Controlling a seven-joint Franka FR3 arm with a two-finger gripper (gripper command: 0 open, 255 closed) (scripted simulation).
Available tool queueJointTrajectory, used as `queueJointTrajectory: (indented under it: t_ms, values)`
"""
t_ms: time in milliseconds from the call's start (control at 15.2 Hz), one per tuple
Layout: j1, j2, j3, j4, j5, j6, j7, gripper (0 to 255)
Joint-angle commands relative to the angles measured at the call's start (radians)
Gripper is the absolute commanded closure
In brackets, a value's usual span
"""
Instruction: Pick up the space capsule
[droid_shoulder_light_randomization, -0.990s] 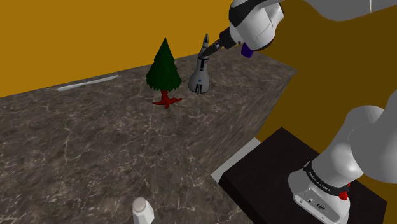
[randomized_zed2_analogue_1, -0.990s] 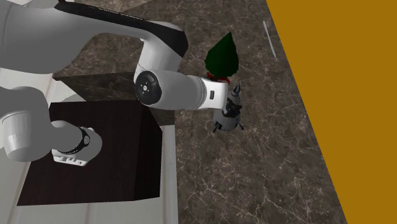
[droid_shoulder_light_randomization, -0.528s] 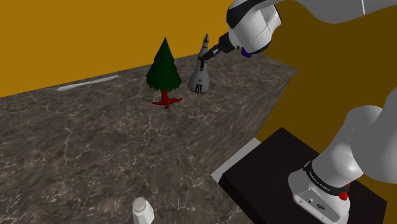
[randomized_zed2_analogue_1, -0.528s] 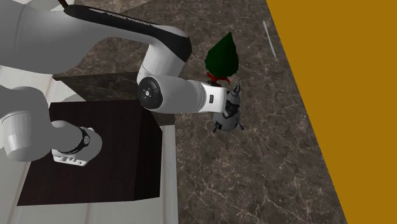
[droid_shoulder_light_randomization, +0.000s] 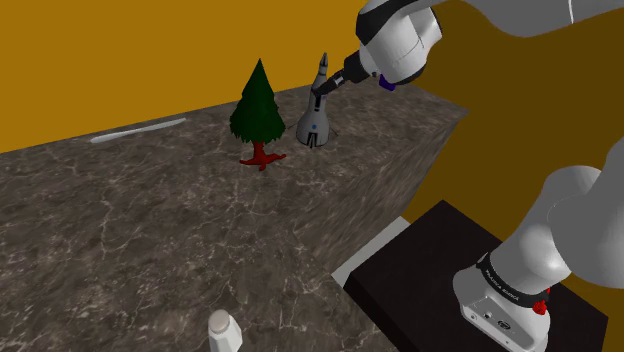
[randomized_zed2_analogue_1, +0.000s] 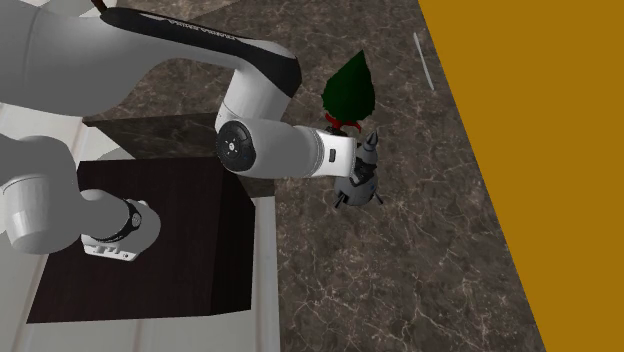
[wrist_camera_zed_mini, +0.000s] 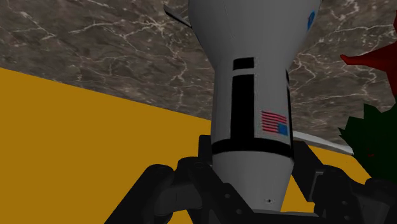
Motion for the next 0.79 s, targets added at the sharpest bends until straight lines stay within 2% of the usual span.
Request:
queueJointTrajectory:
  t_ms: [0, 726]
  values:
    - [0.0, -0.008, -0.002, -0.001, -0.032, -0.004, 0.03, 255]
    - [-0.021, -0.096, -0.007, 0.012, -0.343, -0.07, 0.316, 255]
